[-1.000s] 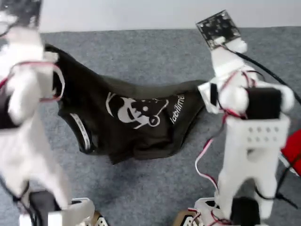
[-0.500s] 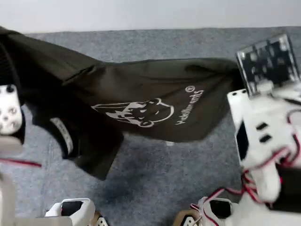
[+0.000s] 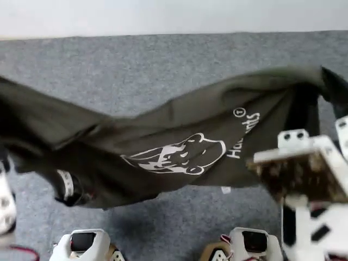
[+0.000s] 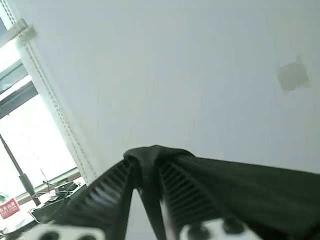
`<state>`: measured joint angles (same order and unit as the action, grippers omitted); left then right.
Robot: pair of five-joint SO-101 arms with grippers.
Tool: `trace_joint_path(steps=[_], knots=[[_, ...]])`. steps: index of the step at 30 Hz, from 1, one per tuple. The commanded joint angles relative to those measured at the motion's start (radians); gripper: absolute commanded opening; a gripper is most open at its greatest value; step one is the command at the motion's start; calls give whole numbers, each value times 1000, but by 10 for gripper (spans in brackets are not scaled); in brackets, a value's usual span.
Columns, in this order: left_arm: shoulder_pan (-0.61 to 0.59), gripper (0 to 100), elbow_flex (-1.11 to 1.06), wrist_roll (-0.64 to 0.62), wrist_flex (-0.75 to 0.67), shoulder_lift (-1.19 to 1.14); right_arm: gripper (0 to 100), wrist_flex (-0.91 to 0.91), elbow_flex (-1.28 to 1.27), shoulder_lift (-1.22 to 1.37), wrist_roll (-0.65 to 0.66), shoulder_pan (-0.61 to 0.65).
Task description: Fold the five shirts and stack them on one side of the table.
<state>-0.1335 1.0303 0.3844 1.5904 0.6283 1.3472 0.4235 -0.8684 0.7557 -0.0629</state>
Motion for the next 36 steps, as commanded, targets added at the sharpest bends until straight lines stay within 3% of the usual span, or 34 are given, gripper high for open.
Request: trace_joint_path(steps=[1,6,13,25,30,36], knots=[[-5,3,12,26,-31,35,10,-8,41,-44,11,-59],[-6,3,12,26,-140,71,10,-8,37,-85,3,-139],[-66,3,12,25,-244,72,10,-7,37,-145,2,-142],[-75,3,12,25,-43,74,10,90,29,-147,3,-139],[-75,3,2,25,72,64,10,91,-83,-154,8,-139],[-74,3,-194,26,92,66,10,54,-239,-148,9,-108]])
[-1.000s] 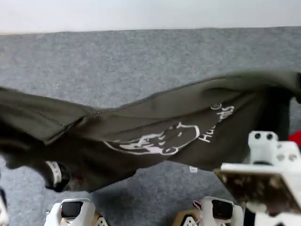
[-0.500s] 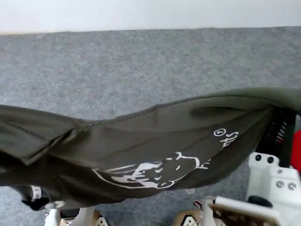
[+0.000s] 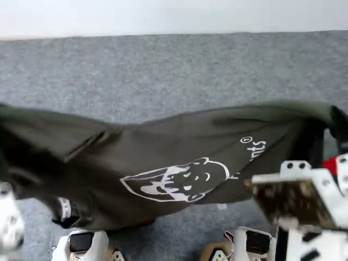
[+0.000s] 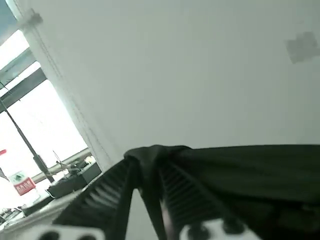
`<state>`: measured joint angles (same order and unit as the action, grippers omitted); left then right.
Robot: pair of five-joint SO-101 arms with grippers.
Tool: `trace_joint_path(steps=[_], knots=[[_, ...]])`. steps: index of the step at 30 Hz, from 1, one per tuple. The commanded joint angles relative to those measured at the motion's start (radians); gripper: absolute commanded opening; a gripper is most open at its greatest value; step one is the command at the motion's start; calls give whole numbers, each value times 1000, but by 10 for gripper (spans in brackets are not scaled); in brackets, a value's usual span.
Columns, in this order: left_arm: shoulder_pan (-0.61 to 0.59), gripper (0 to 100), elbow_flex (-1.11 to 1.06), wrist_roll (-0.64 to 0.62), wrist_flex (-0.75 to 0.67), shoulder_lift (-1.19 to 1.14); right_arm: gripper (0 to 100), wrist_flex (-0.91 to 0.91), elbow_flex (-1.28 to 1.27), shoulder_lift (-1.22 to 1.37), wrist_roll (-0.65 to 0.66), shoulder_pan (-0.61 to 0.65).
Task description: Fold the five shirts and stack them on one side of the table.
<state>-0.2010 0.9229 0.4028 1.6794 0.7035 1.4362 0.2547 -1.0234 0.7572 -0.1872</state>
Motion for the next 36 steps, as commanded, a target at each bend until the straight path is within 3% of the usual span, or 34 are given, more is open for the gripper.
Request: trace_joint_path(steps=[1,4,8,18,22,28,36], knots=[[-6,3,-134,8,0,-9,10,-50,-106,7,8,31],[-3,3,-308,5,-46,-11,10,-120,-227,7,8,54],[-6,3,-624,3,-216,-11,10,-272,-436,7,8,65],[0,3,-1325,5,-878,-12,10,-769,-948,25,8,120],[21,3,-1494,6,-1042,-12,10,-891,-999,128,6,125],[49,3,-1518,3,-1119,-95,10,-1053,-953,326,3,131],[49,3,-1224,2,-1128,-466,10,-1076,-724,619,0,131]])
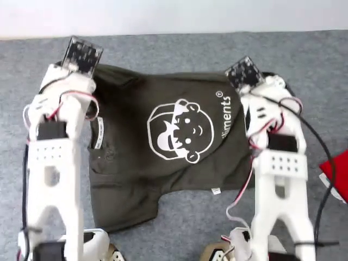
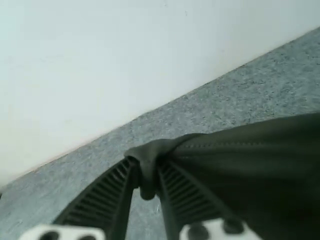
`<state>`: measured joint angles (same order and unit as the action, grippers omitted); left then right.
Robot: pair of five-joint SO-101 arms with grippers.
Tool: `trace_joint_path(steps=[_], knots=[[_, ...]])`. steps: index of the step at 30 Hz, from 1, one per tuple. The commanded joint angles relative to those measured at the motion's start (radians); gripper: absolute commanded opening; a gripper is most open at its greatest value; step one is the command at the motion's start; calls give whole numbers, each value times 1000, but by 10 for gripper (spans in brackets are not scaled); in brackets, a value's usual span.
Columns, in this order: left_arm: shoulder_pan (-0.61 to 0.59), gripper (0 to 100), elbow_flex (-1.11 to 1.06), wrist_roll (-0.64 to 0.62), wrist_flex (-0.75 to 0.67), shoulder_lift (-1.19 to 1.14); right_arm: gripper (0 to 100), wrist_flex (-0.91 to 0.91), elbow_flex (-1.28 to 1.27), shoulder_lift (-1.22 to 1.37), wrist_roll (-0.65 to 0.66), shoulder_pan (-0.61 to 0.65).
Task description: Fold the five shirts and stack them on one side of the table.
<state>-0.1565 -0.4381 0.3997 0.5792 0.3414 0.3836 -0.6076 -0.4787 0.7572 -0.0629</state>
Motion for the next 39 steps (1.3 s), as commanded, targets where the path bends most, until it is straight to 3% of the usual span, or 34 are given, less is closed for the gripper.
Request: trace_joint_path(steps=[1,13,26,32,39], knots=[[5,3,182,5,-28,-153,10,-24,176,117,0,7],[15,3,745,5,84,-678,10,-18,654,641,2,13],[-3,3,1438,9,408,-1115,10,-12,1091,1059,9,70],[-20,3,1698,15,654,-1197,10,76,1131,1084,9,70],[5,3,1888,166,1074,-1198,10,323,1138,984,9,76]])
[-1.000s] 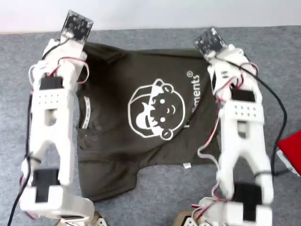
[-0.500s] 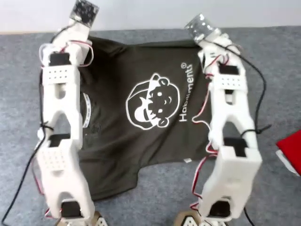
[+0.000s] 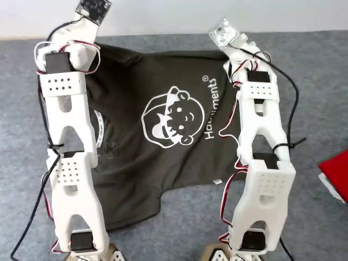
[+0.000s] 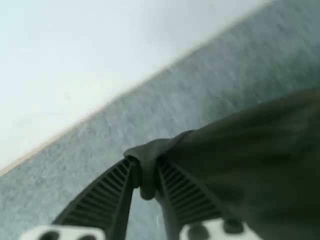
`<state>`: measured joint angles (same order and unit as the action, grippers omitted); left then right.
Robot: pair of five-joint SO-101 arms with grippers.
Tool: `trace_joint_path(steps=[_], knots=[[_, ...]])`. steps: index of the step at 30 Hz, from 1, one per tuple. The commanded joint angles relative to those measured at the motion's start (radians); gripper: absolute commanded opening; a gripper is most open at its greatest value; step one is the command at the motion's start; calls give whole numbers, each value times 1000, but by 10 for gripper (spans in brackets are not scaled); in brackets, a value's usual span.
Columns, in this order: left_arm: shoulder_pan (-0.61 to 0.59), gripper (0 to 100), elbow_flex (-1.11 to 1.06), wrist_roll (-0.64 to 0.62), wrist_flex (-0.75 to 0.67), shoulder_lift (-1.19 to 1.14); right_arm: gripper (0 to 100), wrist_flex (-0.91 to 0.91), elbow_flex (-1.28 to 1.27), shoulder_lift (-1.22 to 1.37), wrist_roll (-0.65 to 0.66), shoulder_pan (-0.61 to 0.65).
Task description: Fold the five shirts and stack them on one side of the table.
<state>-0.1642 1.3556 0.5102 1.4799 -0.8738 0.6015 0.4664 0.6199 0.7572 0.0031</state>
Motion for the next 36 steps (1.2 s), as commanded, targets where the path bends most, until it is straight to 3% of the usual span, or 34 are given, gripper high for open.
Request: trace_joint_path(steps=[1,9,24,36], knots=[[15,3,114,81,238,17,10,156,64,-130,9,10],[-2,4,-10,103,279,98,10,478,64,-208,8,13],[143,4,-1099,123,276,747,10,875,64,-297,8,41],[149,3,-1606,132,278,1114,10,1190,60,-343,64,24]])
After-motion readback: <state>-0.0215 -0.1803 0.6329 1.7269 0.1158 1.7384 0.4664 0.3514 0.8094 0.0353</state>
